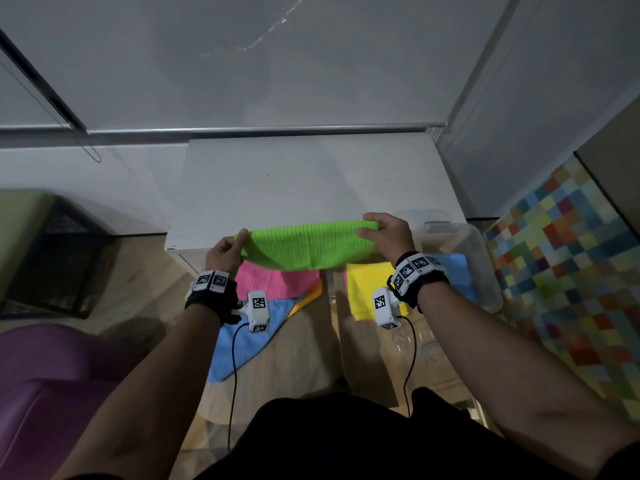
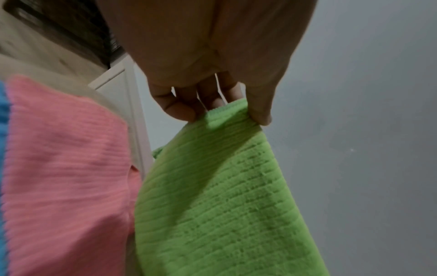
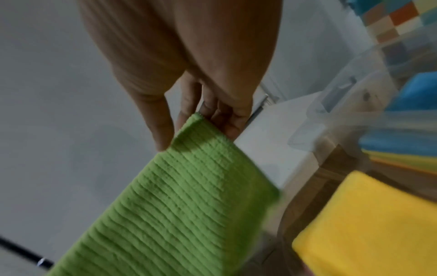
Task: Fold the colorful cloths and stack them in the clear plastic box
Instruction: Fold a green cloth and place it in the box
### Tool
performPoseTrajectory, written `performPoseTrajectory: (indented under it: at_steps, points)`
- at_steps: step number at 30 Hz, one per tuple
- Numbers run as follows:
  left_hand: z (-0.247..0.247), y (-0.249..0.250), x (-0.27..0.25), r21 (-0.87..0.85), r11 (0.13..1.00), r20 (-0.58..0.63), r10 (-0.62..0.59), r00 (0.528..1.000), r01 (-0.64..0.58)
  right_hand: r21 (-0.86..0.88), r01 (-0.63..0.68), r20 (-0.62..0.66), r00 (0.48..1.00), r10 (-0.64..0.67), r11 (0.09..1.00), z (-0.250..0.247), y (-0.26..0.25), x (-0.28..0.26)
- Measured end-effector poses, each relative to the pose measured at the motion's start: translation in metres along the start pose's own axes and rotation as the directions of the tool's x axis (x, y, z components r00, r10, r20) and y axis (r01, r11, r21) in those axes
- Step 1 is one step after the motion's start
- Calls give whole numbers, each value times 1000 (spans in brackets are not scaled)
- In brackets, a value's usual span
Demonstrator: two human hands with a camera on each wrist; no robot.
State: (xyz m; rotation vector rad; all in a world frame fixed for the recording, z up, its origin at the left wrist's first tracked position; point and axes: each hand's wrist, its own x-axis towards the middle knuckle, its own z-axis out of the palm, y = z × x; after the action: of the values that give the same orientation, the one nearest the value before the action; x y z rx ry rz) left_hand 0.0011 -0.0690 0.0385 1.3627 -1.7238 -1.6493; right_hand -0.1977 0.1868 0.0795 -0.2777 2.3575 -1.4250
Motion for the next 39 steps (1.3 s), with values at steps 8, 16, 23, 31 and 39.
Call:
performPoseTrajectory:
  at_steps: [8,16,23,31,39]
  points:
    - [-17,15,10,232,972,214,-27,976,-24,-354,113,-7,992,-124,928,0,-6,0]
    - [-17,24,5,450,886,64,92,994,-111,-429,130,-56,984,-170,894,3,-9,2]
    - [-17,44,-4,7,992,26,126,992,-126,-316,118,-98,983,-156,941,-7,-19,8]
    - [-16,47,0,-223,964,58,163,985,-147,-288,168,-56,980,-192,943,-16,-30,15]
    - [-22,45,3,-231,956,-14,181,983,-179,-213,220,77,975,-208,952,-20,-30,20]
